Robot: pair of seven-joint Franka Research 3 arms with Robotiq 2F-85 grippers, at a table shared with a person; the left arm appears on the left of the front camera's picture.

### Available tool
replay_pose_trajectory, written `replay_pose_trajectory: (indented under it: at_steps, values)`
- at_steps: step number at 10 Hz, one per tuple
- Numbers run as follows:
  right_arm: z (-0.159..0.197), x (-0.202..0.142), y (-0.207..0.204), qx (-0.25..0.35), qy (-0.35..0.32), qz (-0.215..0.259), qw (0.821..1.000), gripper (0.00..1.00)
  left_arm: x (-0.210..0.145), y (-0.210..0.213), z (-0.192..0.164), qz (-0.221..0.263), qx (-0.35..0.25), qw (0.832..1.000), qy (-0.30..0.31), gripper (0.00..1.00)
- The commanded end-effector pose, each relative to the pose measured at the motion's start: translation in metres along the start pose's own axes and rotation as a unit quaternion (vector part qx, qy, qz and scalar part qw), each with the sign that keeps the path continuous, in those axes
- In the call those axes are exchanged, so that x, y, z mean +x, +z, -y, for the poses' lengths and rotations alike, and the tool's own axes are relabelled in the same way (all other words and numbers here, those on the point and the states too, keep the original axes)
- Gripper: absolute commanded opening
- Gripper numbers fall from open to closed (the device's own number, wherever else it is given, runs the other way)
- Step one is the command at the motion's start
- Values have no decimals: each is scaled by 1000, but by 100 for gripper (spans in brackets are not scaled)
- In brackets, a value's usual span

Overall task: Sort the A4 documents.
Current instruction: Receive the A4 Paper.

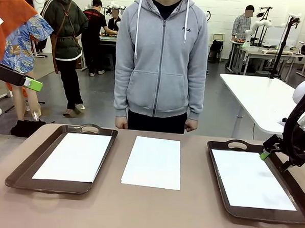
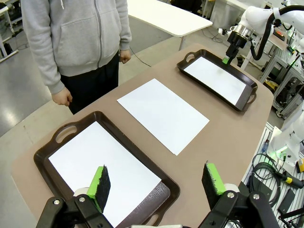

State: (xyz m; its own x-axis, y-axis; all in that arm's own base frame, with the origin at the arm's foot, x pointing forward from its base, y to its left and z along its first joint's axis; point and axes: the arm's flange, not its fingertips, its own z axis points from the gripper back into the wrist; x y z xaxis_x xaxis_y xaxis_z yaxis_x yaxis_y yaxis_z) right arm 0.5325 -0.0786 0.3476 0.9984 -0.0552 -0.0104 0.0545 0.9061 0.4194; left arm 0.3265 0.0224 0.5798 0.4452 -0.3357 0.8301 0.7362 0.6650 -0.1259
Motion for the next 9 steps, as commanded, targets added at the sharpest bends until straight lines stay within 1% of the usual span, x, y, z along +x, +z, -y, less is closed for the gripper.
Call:
replay_pose_trajectory:
  at_steps: [1,2,3,4,5,6,7,9]
  values:
    - [0,0,0,0,0,0,1000,100,0,0,0,1,-3,1000,-2,100]
    - [-10,-13,17,-50,34,83,995,100,0,0,0,1,-3,1000,-2,100]
    - [-22,-27,35,-75,86,150,982,100,0,0,0,1,-3,1000,-2,100]
    - [-33,-38,52,-77,147,187,968,100,0,0,0,1,-3,1000,-2,100]
    - [-40,-47,70,-72,185,209,958,100,0,0,0,1,-3,1000,-2,100]
    - [-45,-51,86,-60,208,226,950,100,0,0,0,1,-3,1000,-2,100]
    - [-49,-58,108,-36,244,240,939,100,0,0,0,1,-3,1000,-2,100]
    - [-51,-73,156,2,319,273,908,100,0,0,0,1,-3,1000,-2,100]
